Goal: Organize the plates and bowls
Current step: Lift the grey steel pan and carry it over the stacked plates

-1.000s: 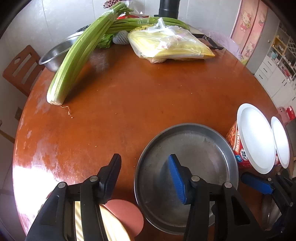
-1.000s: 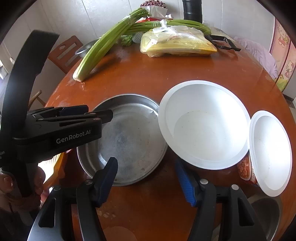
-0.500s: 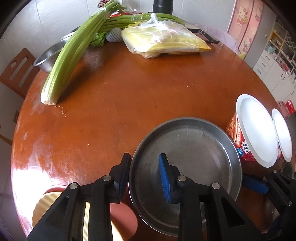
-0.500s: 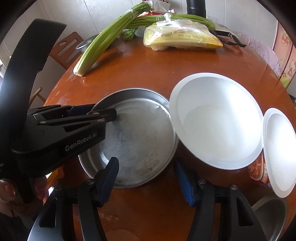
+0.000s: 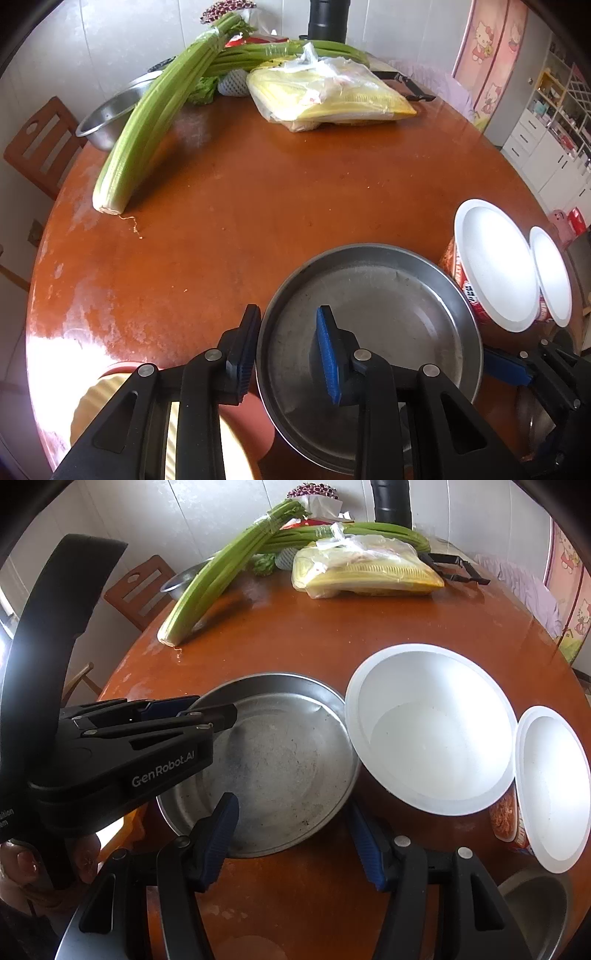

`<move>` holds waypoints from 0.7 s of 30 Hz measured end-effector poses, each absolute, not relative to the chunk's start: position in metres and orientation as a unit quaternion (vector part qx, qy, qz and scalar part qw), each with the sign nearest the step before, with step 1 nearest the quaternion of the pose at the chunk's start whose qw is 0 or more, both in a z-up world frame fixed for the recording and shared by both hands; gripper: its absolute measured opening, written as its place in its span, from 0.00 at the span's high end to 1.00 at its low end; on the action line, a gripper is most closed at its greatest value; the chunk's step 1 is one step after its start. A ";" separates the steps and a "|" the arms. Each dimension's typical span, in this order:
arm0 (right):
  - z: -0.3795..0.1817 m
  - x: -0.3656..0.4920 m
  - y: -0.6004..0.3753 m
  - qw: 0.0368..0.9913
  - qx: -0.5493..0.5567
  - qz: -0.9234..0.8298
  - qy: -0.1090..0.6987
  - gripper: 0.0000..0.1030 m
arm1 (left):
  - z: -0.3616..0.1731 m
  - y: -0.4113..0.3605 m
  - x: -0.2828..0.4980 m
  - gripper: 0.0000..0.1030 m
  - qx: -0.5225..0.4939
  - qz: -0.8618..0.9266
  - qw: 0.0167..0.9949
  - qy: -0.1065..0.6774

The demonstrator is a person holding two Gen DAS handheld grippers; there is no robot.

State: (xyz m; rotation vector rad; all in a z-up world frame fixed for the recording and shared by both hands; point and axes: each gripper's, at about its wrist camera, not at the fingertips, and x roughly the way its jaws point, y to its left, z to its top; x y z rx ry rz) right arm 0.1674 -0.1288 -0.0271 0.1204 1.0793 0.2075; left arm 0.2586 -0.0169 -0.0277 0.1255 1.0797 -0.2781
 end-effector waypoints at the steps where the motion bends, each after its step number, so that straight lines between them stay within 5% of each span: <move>1: -0.026 0.167 -0.129 0.852 0.058 0.100 0.511 0.42 | -0.027 -0.016 0.258 0.70 0.058 -0.131 0.847 0.511; 21: 0.008 0.139 -0.119 0.872 0.048 0.123 0.472 0.42 | 0.015 0.006 0.216 0.69 0.038 -0.117 0.871 0.476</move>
